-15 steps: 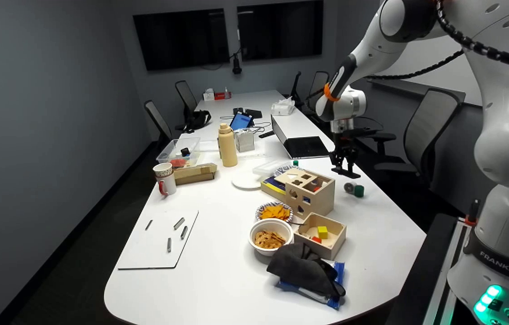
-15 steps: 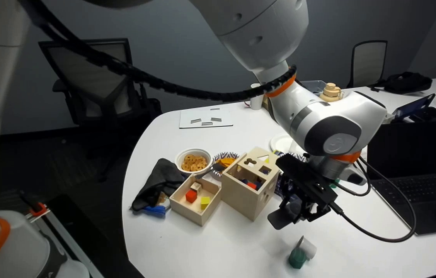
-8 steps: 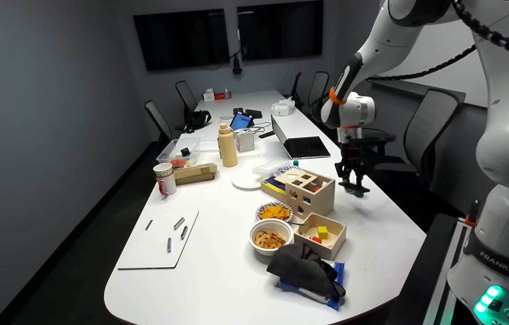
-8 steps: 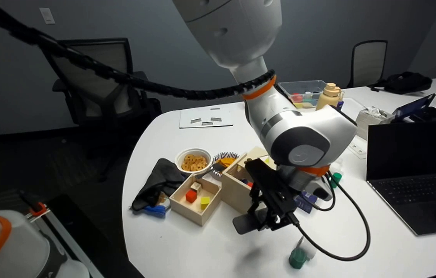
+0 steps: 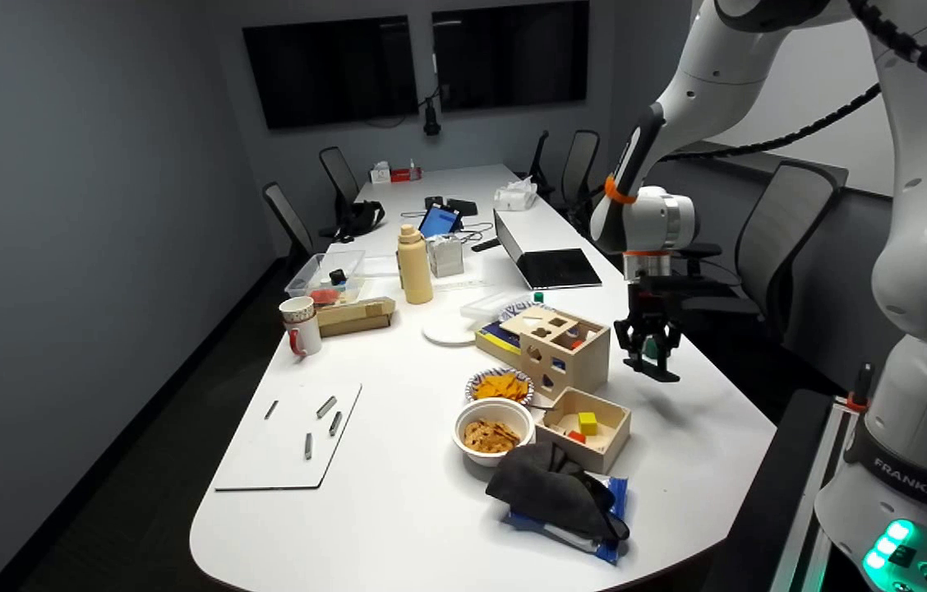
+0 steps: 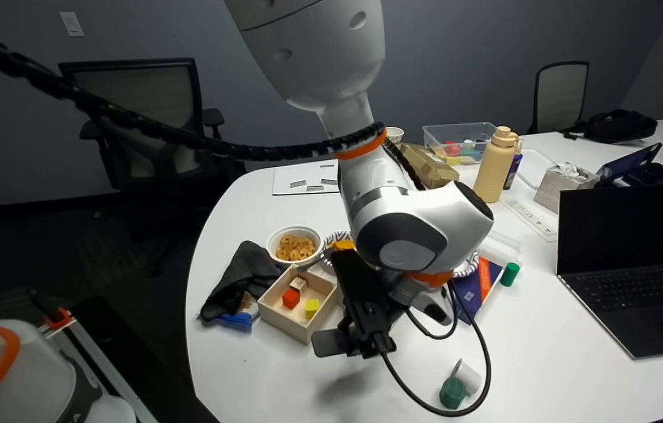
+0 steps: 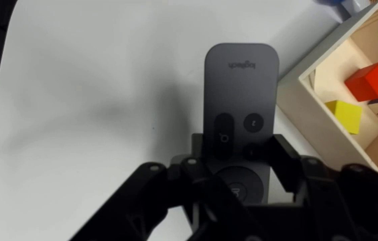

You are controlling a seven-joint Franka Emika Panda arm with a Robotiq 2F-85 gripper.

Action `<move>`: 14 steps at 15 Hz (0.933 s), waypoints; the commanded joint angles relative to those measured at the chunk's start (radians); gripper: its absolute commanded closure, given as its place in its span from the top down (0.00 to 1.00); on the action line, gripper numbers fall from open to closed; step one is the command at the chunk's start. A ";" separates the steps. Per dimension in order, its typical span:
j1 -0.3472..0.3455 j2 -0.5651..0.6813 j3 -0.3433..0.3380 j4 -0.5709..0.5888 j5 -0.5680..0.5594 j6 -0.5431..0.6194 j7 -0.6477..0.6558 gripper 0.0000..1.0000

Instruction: Move the grey remote control to the left.

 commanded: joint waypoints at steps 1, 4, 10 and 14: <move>0.017 -0.052 0.001 -0.092 0.061 0.047 0.007 0.27; 0.018 -0.040 0.013 -0.114 0.097 0.060 -0.007 0.27; 0.033 -0.003 0.037 -0.132 0.099 0.154 -0.044 0.27; 0.034 0.038 0.049 -0.108 0.074 0.192 -0.076 0.27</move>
